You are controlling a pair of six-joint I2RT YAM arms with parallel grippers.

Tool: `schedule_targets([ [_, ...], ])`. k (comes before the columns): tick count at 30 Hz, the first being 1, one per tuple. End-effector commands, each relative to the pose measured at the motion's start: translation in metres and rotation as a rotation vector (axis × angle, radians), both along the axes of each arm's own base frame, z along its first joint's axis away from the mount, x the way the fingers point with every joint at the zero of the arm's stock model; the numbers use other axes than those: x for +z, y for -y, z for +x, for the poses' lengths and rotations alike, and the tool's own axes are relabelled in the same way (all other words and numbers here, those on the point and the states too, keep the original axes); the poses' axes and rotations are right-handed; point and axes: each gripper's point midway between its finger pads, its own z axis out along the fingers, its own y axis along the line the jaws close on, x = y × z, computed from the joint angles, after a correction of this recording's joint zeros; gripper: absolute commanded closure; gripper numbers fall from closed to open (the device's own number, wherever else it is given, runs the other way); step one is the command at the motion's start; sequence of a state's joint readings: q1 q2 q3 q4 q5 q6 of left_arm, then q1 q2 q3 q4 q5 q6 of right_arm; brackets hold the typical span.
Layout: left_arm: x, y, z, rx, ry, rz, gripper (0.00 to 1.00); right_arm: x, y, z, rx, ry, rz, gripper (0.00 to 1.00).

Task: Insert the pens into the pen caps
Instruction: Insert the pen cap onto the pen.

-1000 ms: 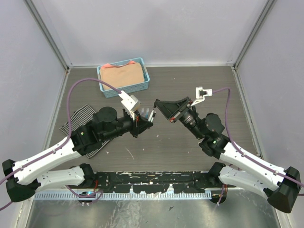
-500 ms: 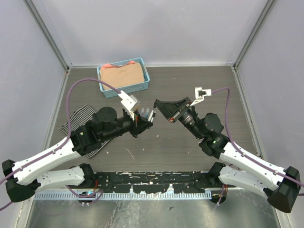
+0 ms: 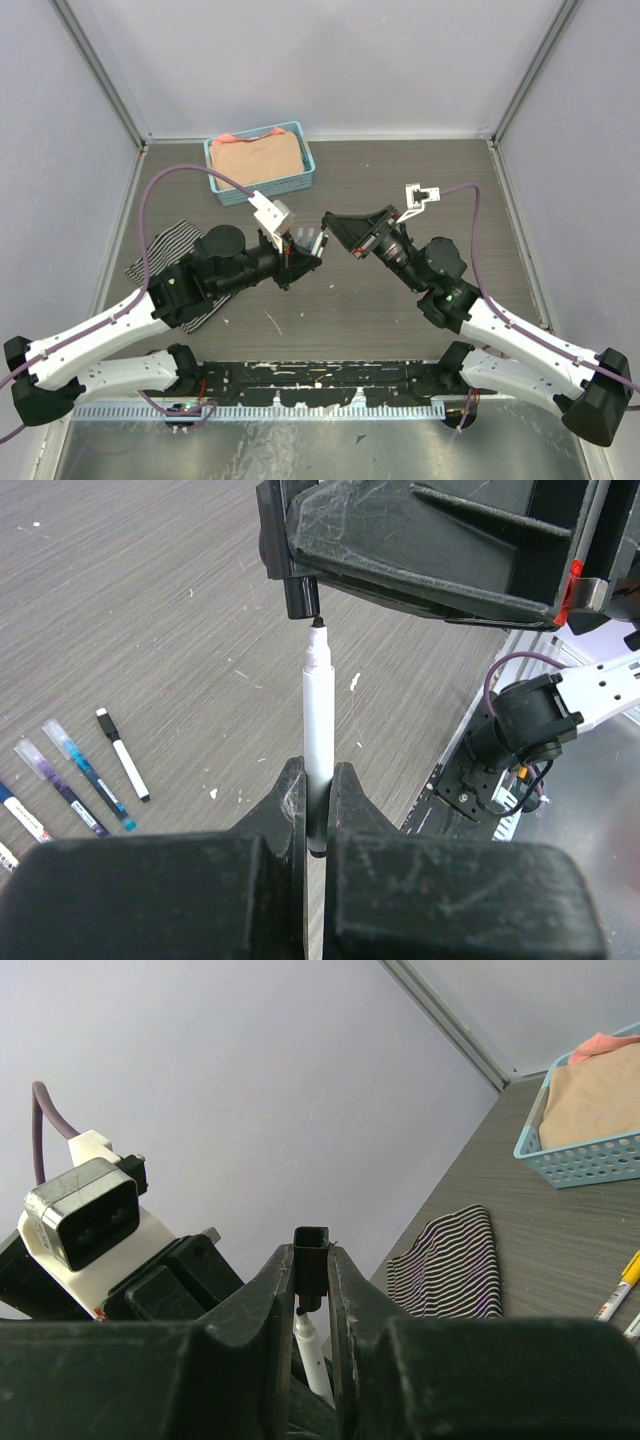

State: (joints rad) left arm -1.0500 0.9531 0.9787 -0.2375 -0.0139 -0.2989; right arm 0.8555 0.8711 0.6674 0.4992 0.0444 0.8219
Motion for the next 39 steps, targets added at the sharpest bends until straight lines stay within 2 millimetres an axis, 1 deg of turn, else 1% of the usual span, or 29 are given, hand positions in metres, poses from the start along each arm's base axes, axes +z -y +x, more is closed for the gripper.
schedule_targets([
  [1, 0.014, -0.002, 0.001, 0.005, 0.034, -0.032, 1.0, 0.021, 0.003, -0.005, -0.002, 0.051, 0.044, 1.0],
  [13, 0.014, -0.001, 0.001, 0.006, 0.033, -0.03, 1.0, 0.023, 0.001, -0.01, 0.023, 0.068, 0.038, 1.0],
  [26, 0.013, 0.0, 0.002, 0.009, 0.026, -0.029, 1.0, 0.017, -0.003, -0.016, 0.047, 0.071, 0.027, 1.0],
  [35, 0.019, -0.003, 0.003, 0.022, 0.036, -0.047, 1.0, 0.01, -0.005, -0.018, 0.045, 0.066, 0.013, 1.0],
  [39, 0.018, -0.003, 0.003, 0.023, 0.038, -0.041, 1.0, 0.015, 0.0, -0.018, 0.025, 0.077, 0.022, 1.0],
])
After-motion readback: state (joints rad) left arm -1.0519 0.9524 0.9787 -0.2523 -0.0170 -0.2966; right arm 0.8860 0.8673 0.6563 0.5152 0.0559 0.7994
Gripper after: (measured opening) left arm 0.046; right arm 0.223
